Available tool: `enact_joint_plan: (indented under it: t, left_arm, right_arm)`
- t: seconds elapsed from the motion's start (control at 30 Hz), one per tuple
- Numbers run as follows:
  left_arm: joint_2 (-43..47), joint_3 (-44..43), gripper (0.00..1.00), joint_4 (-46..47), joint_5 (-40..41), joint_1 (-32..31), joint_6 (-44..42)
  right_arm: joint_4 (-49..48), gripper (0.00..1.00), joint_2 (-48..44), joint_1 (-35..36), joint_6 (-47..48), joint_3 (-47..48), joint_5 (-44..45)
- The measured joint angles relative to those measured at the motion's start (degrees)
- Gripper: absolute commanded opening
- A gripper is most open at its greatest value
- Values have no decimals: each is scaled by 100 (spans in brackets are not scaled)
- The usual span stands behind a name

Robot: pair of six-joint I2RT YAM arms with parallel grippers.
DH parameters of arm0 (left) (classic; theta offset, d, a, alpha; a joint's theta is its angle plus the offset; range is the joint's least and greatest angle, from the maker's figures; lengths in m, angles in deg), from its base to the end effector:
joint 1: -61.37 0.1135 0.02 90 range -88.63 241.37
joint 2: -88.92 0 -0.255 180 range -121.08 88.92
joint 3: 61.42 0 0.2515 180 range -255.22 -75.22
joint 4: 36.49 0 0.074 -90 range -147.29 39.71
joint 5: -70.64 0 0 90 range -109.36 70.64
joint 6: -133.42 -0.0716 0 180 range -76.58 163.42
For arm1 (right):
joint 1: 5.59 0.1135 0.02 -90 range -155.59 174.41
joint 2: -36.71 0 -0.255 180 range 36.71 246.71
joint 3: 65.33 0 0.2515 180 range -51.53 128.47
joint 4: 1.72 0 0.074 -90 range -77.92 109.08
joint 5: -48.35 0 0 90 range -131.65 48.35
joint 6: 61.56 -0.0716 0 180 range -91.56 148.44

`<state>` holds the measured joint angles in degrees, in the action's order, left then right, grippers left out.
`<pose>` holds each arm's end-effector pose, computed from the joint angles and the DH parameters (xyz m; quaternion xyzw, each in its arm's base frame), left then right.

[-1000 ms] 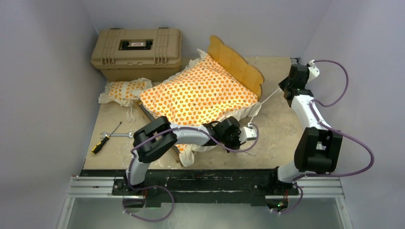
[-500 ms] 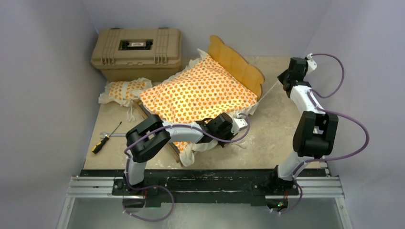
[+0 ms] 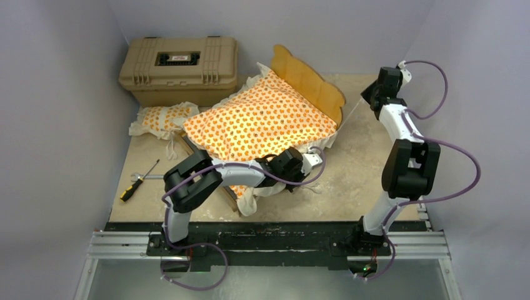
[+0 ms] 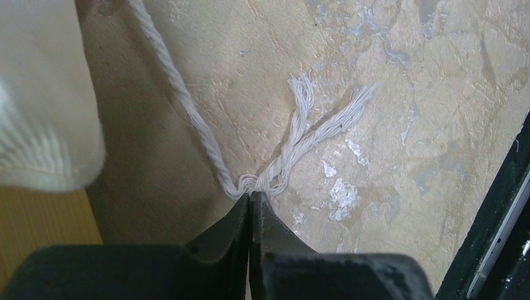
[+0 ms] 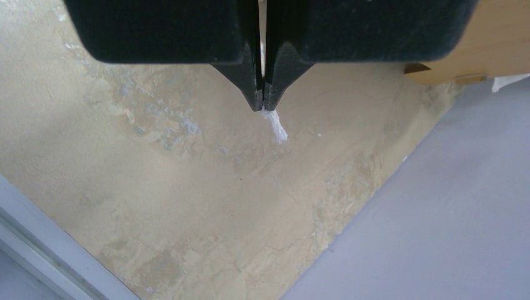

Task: Set up the pet bed
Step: Tie the ropes to the bed frame.

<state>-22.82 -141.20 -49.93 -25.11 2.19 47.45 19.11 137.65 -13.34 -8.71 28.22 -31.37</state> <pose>0.2140 -0.3728 0.1138 0.4446 0.8103 -0.2381 0.2984 0.4393 -0.0727 0.2632 0.3689 0.7724 0.0554 0.5141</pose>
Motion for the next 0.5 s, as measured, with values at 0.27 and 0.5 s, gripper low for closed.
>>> enact_joint_plan:
  t: [0.27,0.5]
  left_arm:
    - [101,116,0,20,-146,22,-4]
    - [-111,-407,52,-442,-614,-22,28]
  right_arm:
    - [66,0,446,0,122,361,-151]
    - [-291,35,229,-37,184,46,-372]
